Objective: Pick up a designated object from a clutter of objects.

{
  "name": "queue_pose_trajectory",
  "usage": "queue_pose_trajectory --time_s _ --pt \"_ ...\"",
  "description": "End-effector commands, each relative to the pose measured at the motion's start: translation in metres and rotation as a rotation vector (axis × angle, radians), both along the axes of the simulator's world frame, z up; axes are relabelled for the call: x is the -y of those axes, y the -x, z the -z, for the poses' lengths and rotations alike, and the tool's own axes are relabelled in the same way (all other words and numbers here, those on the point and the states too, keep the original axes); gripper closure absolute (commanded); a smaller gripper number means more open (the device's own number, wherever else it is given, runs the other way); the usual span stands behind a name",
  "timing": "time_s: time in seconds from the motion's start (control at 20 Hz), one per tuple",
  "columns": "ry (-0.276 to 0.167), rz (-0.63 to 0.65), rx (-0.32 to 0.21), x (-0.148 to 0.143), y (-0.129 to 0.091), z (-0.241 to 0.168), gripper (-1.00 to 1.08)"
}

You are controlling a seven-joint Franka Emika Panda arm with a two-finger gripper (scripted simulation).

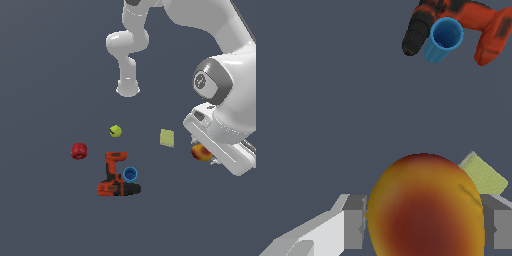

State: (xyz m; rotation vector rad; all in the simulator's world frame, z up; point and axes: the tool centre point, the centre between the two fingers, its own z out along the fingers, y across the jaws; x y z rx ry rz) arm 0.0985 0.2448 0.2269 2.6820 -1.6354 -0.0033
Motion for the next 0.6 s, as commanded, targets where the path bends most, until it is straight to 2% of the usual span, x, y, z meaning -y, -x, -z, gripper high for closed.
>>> queue_pose_trajectory --time_s 0.0,0.55 --pt "0.0 0.0 0.001 0.0 0.004 -0.03 1.08" --pt "0.001 0.001 0.002 0.0 0.016 -0.152 1.08"
